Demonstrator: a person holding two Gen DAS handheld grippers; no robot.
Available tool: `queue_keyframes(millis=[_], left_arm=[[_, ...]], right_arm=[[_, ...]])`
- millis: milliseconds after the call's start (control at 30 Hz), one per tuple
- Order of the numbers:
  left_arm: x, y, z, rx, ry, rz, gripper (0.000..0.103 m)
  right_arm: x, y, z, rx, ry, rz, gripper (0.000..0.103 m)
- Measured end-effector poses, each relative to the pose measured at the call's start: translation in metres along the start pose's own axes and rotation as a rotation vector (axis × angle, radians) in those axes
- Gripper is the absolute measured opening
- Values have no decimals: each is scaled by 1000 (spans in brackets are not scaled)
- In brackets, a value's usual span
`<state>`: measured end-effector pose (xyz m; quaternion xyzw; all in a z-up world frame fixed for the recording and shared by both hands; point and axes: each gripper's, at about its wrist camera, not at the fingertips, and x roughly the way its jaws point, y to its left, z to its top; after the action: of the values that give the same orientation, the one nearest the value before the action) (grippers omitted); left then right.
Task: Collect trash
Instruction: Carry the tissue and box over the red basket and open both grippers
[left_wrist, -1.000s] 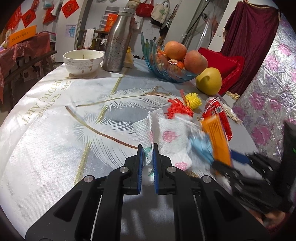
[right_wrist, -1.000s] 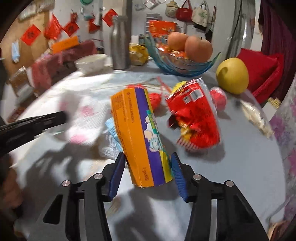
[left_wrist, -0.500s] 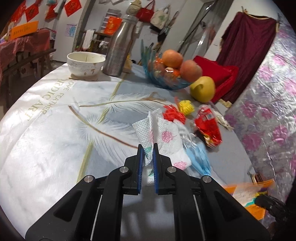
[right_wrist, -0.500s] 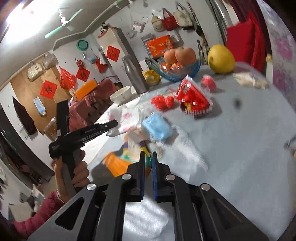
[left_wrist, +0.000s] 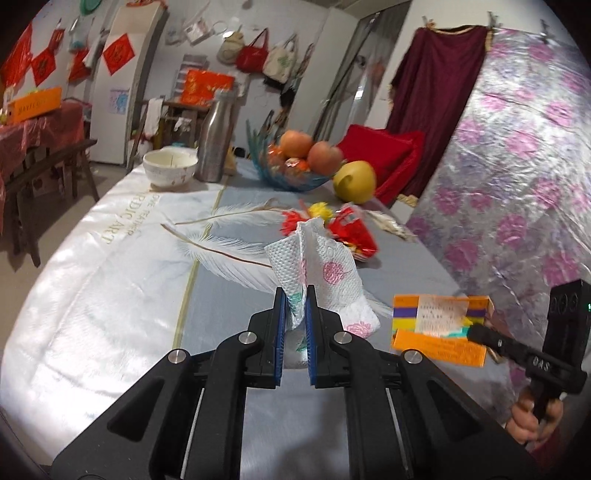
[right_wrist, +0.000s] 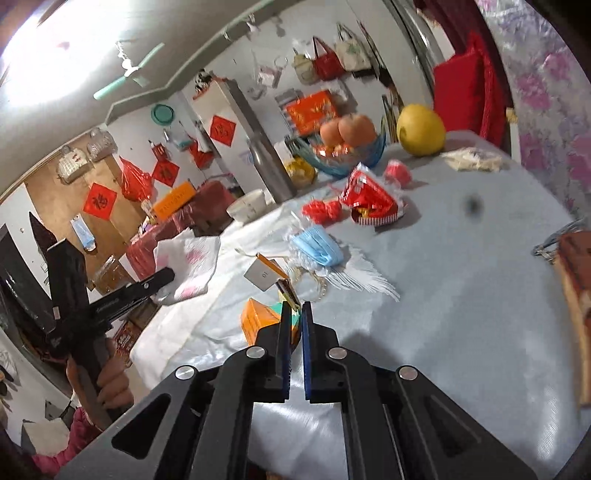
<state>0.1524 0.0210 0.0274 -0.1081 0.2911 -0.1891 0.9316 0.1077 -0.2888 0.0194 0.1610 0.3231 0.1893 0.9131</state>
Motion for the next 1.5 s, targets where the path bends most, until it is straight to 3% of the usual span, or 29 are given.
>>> queue_keyframes(millis=[233,500,667,767,867,933,1033,1133,1267,1500], left_arm=[[-50,-21,-38,46,21,-29,11],[-66,-36,-127,106,203,-15,11],[-42,-43,-182,151,338,17,11],[-14,-39,-208,156,442,53,16],[6,-37,-228,173,523,113,46],[7,-33,-232,162,528,128,70],[-3,-22,-229,127,485,155,81],[-17,-3,-222,66,436,204,85],[-37,23,-218,-42,389,216,86],[-43,36,-223,-93,378,235,87]], right_arm=[[-57,30,-22,-91,-30,-6,6],[-99,55,-69,-174,16,-23,6],[-101,62,-99,-205,86,-36,6],[-93,63,-113,-210,133,-34,6],[-79,63,-123,-203,178,-27,6],[-69,62,-130,-201,208,-29,6],[-53,62,-139,-203,257,-33,6],[-31,65,-148,-226,322,-47,6],[10,73,-169,-277,422,-67,6],[86,83,-204,-328,601,-113,8]])
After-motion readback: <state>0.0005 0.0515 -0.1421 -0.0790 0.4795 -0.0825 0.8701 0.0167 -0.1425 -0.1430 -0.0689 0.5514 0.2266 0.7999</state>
